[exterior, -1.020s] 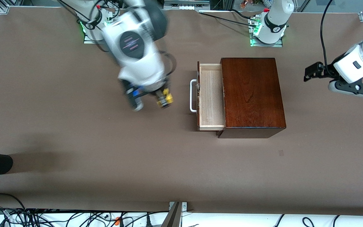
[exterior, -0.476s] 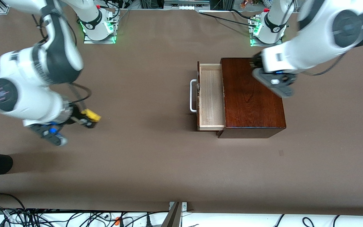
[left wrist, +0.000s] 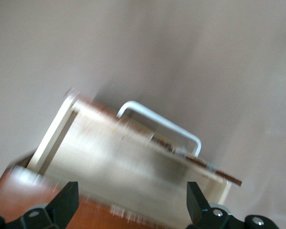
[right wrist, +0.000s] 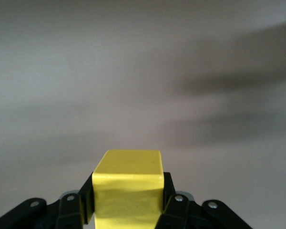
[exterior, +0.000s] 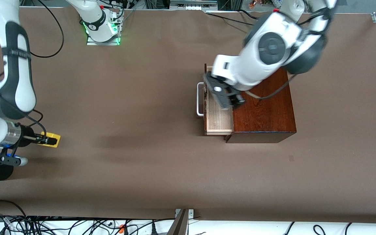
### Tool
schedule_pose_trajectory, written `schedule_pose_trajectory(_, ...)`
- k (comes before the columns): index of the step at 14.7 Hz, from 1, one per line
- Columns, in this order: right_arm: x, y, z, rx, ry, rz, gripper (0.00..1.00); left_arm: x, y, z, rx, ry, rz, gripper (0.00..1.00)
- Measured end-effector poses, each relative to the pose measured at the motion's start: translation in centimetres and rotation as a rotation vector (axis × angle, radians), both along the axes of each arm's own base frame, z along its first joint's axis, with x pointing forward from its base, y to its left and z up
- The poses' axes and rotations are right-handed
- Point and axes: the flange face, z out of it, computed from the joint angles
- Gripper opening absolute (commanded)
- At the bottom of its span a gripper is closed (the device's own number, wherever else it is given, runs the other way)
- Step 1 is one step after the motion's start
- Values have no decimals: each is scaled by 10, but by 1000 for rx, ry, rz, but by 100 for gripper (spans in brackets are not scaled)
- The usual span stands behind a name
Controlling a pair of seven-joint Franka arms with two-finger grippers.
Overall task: Open drawer, take yellow block, close drawer
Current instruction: 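Carry the cube with the right gripper while the left gripper reaches the drawer, then set the cube down with the right gripper while the left gripper pushes the drawer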
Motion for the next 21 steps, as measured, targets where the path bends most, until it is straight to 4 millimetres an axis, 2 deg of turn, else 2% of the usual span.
schedule_pose_trajectory(2, 9, 1, -39, 19, -23, 61, 0, -17, -46, -28, -33, -42, -155, 100)
schedule_pose_trajectory(5, 15, 4, -91, 17, -65, 121, 0, -32, -98, -84, -66, -131, -372, 100)
schedule_pose_trajectory(7, 12, 2, -117, 7, -89, 144, 0, -45, -123, -115, -25, -182, -467, 100)
schedule_pose_trajectory(8, 9, 1, -126, 4, -90, 146, 0, -51, -130, -126, -6, -185, -492, 100)
schedule_pose_trajectory(9, 7, 0, -132, 4, -87, 147, 4, -54, -132, -136, 8, -179, -507, 100)
schedule_pose_trajectory(11, 5, 0, -135, 4, -83, 148, 9, -51, -125, -153, 34, -155, -508, 100)
schedule_pose_trajectory(12, 5, 0, -136, 4, -82, 148, 25, -48, -117, -161, 50, -138, -506, 100)
schedule_pose_trajectory(13, 4, 0, -137, 4, -80, 149, 35, -45, -108, -167, 68, -117, -504, 100)
schedule_pose_trajectory(15, 3, 0, -140, 5, -74, 150, 45, -37, -92, -170, 99, -73, -490, 100)
schedule_pose_trajectory(16, 2, 0, -142, 5, -70, 150, 54, -36, -86, -168, 110, -52, -486, 100)
schedule_pose_trajectory(17, 2, 0, -145, 5, -66, 150, 66, -34, -81, -167, 120, -36, -482, 100)
schedule_pose_trajectory(18, 2, 0, -147, 5, -64, 149, 85, -32, -75, -166, 130, -21, -477, 100)
schedule_pose_trajectory(19, 2, 0, -149, 6, -64, 149, 100, -29, -68, -167, 141, -4, -471, 100)
schedule_pose_trajectory(21, 2, 0, -148, 6, -68, 149, 100, -22, -54, -168, 156, 23, -456, 100)
